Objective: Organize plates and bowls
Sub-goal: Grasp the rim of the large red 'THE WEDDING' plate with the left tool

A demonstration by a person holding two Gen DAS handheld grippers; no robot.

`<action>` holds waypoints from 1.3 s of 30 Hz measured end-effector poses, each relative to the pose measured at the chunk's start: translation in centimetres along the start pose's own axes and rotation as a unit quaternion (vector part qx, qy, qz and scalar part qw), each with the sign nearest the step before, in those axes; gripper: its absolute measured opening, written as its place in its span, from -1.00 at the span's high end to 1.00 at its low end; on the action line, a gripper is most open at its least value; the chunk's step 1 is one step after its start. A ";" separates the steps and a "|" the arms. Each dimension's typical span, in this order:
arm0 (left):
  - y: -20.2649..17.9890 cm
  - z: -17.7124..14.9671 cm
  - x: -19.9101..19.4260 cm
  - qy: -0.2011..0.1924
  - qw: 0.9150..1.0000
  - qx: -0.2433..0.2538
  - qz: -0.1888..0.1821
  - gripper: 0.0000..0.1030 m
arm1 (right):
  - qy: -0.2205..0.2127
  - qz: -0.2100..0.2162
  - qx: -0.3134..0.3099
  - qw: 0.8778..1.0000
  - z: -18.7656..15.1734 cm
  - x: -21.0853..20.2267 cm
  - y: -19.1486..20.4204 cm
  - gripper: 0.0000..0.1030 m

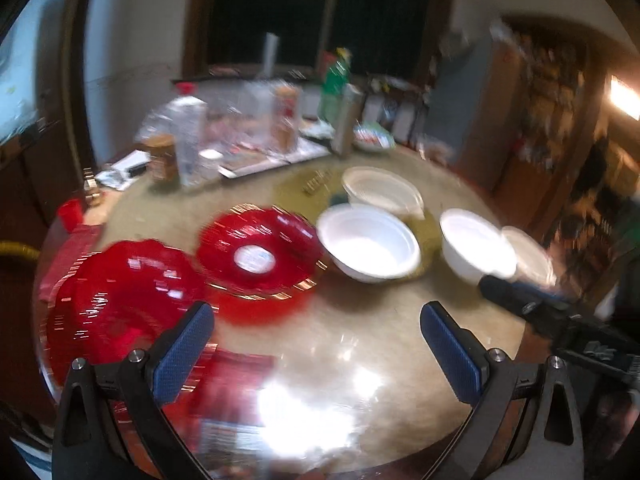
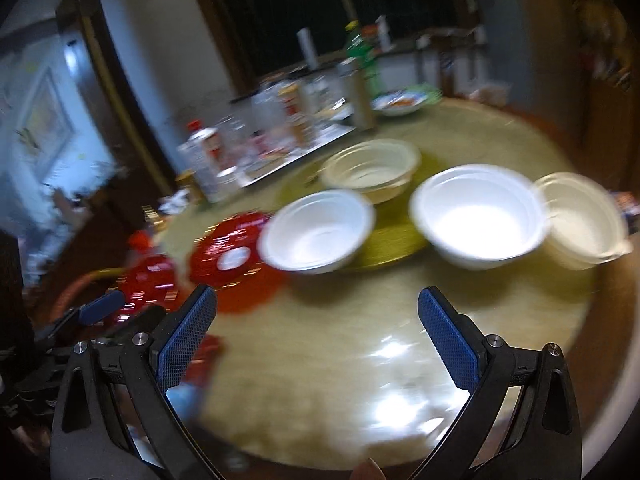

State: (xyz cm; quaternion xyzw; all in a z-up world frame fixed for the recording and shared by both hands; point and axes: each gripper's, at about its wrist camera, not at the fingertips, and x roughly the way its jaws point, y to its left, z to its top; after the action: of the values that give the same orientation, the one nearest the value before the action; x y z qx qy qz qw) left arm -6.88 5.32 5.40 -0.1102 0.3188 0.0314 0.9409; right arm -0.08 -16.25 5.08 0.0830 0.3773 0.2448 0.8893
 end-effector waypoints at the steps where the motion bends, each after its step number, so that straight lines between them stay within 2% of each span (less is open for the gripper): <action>1: 1.6 0.2 -1.0 -0.013 1.000 -0.016 0.009 -0.99 | 0.011 0.018 -0.003 1.000 0.0 0.8 0.7 -0.98; 3: 5.3 0.3 -2.5 -0.032 0.997 -0.052 0.043 -0.99 | 0.034 0.054 -0.009 0.998 0.1 2.7 2.3 -0.98; 6: 10.3 -0.1 -3.1 -0.024 0.991 -0.101 0.082 -0.99 | 0.078 0.111 -0.011 0.991 -0.1 5.7 4.9 -0.98; 8: 13.0 -0.7 -3.3 -0.015 0.986 -0.125 0.107 -0.99 | 0.112 0.153 0.001 0.982 -0.5 8.1 6.8 -0.98; 11: 16.7 -1.7 -3.6 -0.008 0.974 -0.167 0.152 -0.99 | 0.160 0.200 0.015 0.967 -1.2 11.7 9.4 -0.98; 14: 19.8 -2.8 -2.7 0.018 0.961 -0.215 0.174 -0.99 | 0.198 0.225 0.030 0.954 -1.7 14.6 11.4 -0.98; 15: 20.1 -3.1 -2.5 0.024 0.959 -0.220 0.175 -0.99 | 0.209 0.230 0.037 0.950 -1.9 15.4 11.8 -0.98; 19: 21.0 -3.4 -1.2 0.041 0.956 -0.221 0.190 -0.99 | 0.238 0.248 0.065 0.937 -2.6 18.0 13.2 -0.97; 23: 21.2 -3.2 0.7 0.057 0.955 -0.210 0.202 -0.99 | 0.243 0.244 0.079 0.935 -2.6 19.4 13.7 -0.87; 25: 21.2 -3.4 1.7 0.071 0.953 -0.205 0.210 -0.99 | 0.250 0.240 0.083 0.934 -2.7 20.3 13.9 -0.66; 26: 21.3 -3.5 2.2 0.080 0.952 -0.204 0.213 -0.98 | 0.255 0.236 0.081 0.934 -2.8 20.6 14.0 -0.43; 27: 21.4 -3.6 2.4 0.083 0.952 -0.204 0.215 -0.94 | 0.260 0.229 0.078 0.935 -2.9 20.9 14.0 -0.29; 28: 21.4 -3.7 2.6 0.084 0.951 -0.202 0.217 -0.77 | 0.264 0.220 0.075 0.936 -3.1 21.3 13.9 -0.20; 29: 21.4 -3.8 3.1 0.093 0.950 -0.198 0.224 -0.64 | 0.267 0.213 0.073 0.937 -3.2 21.6 14.0 0.06; 30: 21.5 -3.9 3.4 0.101 0.948 -0.197 0.228 -0.24 | 0.270 0.205 0.070 0.938 -3.4 22.0 14.0 0.36; 31: 21.6 -4.1 3.8 0.108 0.947 -0.196 0.231 0.29 | 0.274 0.191 0.064 0.940 -3.6 22.3 14.1 0.49; 32: 21.9 -4.4 4.3 0.122 0.946 -0.200 0.224 0.47 | 0.274 0.183 0.060 0.942 -3.7 22.4 14.1 0.66; 34: 21.9 -4.6 4.6 0.124 0.949 -0.205 0.204 0.69 | 0.271 0.174 0.051 0.945 -3.8 22.3 14.2 0.76; 36: 21.4 -4.5 4.2 0.119 0.949 -0.195 0.217 0.71 | 0.270 0.165 0.034 0.948 -3.7 22.1 14.6 0.77; 39: 21.6 -4.0 3.6 0.106 0.950 -0.197 0.216 0.72 | 0.258 0.160 0.016 0.953 -3.5 21.7 15.4 0.77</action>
State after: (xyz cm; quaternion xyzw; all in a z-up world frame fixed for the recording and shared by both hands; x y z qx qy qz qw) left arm -9.23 25.37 -3.94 -0.2247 0.4206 0.2842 0.8318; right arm 4.59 7.74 -5.91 0.0903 0.5795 0.3905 0.7096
